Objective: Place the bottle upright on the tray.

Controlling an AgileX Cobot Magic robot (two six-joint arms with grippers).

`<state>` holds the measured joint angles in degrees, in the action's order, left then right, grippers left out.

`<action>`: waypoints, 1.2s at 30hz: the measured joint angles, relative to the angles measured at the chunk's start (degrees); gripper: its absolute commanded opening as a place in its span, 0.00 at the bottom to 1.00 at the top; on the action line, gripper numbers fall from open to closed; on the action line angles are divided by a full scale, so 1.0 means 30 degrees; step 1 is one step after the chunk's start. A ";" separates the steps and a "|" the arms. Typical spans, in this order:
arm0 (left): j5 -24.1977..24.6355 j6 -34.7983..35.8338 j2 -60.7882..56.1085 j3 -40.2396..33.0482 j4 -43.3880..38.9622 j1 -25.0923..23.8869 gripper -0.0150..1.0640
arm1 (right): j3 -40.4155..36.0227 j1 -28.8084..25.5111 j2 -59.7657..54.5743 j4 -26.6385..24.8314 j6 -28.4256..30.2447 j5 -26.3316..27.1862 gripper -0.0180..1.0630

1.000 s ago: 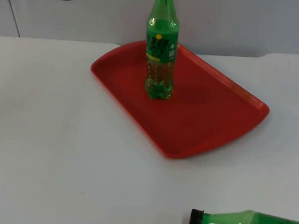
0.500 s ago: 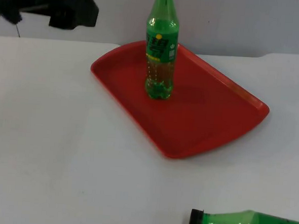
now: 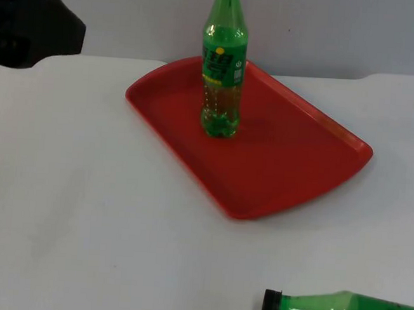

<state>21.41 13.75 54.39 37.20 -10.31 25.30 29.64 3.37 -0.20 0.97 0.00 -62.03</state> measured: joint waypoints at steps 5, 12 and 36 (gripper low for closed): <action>0.1148 -0.0082 -0.2325 -0.0625 0.0000 0.0000 0.99 | 0.0000 0.0000 0.0000 0.0000 0.0000 0.0000 0.99; 0.3839 -0.0286 -0.5610 -0.0806 0.0000 0.0000 0.99 | 0.0000 0.0000 0.0000 0.0000 0.0000 0.0000 0.99; 1.0816 -0.2787 -1.4097 -0.0838 0.1171 0.0000 0.99 | 0.0000 0.0000 0.0000 0.0000 0.0000 0.0000 0.99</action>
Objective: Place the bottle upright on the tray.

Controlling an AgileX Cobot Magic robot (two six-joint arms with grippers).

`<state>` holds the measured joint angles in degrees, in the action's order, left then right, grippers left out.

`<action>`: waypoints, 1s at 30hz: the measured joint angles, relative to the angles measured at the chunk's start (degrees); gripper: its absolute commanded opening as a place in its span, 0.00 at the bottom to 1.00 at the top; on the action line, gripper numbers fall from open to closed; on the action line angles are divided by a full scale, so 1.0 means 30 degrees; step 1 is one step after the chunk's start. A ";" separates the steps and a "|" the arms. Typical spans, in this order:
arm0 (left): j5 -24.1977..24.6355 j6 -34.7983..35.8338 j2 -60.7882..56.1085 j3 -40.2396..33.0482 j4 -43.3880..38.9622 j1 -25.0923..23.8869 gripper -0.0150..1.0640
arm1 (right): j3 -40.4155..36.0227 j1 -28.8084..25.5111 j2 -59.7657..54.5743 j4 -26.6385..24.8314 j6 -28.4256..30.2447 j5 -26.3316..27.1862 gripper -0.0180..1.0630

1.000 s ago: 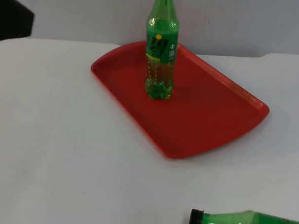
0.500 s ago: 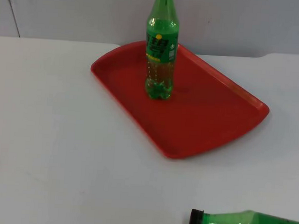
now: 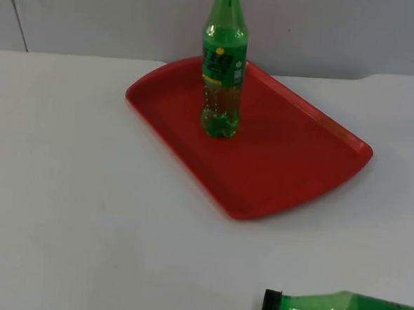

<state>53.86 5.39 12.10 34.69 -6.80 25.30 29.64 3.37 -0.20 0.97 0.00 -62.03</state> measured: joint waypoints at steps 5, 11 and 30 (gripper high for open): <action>0.0770 -0.1020 -0.1587 0.0000 0.0864 0.0000 0.99 | 0.0000 0.0000 0.0000 0.0000 0.0000 0.0000 0.99; 0.1944 -0.1515 -0.2923 0.0000 0.0906 0.0000 0.99 | 0.0000 0.0000 0.0000 0.0000 0.0000 0.0000 0.99; 0.2710 -0.1797 -0.3970 -0.2035 0.0982 0.0000 0.99 | 0.0000 0.0000 0.0000 0.0000 0.0000 0.0000 0.99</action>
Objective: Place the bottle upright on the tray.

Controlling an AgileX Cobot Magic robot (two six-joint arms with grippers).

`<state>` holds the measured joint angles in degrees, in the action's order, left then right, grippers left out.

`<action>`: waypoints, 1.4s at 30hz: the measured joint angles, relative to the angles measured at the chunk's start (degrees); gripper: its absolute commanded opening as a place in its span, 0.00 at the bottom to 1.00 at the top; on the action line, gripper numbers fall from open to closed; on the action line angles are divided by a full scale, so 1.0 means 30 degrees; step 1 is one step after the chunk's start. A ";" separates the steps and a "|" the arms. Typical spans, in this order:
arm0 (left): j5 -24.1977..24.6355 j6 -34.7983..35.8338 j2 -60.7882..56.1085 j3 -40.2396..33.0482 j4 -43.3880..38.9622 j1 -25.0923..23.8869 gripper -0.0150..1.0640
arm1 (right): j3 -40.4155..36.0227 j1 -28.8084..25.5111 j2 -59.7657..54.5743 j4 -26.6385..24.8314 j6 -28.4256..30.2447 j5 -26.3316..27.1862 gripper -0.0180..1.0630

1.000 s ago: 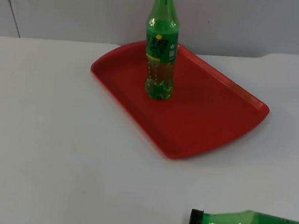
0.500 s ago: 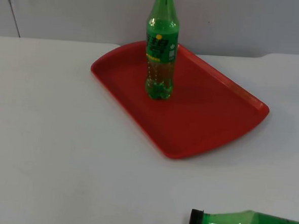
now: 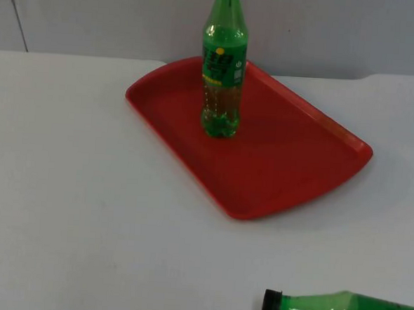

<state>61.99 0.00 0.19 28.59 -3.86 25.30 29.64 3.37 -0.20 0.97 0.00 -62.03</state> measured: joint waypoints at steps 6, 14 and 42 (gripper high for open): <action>0.0000 0.0000 0.0000 0.0000 0.0035 0.0000 0.99 | 0.0000 0.0000 0.0000 0.0000 0.0000 0.0000 0.99; 0.0000 0.0000 0.0000 0.0000 0.0076 0.0000 0.99 | 0.0000 0.0000 0.0000 0.0000 0.0000 0.0000 0.99; 0.0000 0.0000 0.0000 0.0000 0.0015 0.0000 0.99 | 0.0000 0.0000 0.0000 0.0000 0.0000 0.0000 0.99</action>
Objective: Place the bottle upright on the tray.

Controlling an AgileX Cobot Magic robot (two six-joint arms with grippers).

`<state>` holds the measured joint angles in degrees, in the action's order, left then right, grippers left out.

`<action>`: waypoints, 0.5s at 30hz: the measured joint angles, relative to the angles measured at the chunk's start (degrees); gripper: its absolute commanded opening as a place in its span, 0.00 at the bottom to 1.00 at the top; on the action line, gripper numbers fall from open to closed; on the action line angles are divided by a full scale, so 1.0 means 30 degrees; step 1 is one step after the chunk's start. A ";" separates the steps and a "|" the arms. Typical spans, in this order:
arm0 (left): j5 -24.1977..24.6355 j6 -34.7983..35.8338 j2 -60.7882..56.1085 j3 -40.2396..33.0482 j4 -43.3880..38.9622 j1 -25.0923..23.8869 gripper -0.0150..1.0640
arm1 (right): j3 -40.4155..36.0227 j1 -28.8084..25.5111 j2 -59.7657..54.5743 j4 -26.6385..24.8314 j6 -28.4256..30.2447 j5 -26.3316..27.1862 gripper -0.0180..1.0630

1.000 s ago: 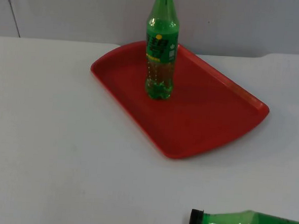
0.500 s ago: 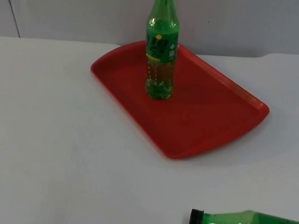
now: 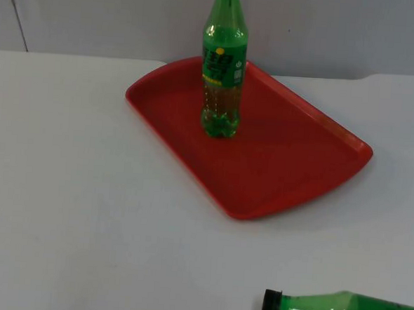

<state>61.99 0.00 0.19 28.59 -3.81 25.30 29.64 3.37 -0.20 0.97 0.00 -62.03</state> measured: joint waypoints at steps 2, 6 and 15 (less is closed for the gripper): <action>0.0000 0.0000 0.0000 0.0000 -0.0068 0.0000 0.99 | 0.0000 0.0000 0.0000 -0.0211 0.0000 0.0000 0.99; 0.0000 0.0000 0.0000 0.0000 -0.0078 0.0000 0.99 | 0.0000 0.0000 0.0000 -0.0577 0.0000 0.0000 0.99; 0.0000 0.0000 0.0000 0.0000 -0.0116 0.0000 0.99 | 0.0254 0.0000 -0.2079 -0.0688 0.1078 0.0000 0.99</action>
<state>61.99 0.00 0.19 28.59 -4.16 25.30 30.40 3.37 -6.44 -1.09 3.23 -62.03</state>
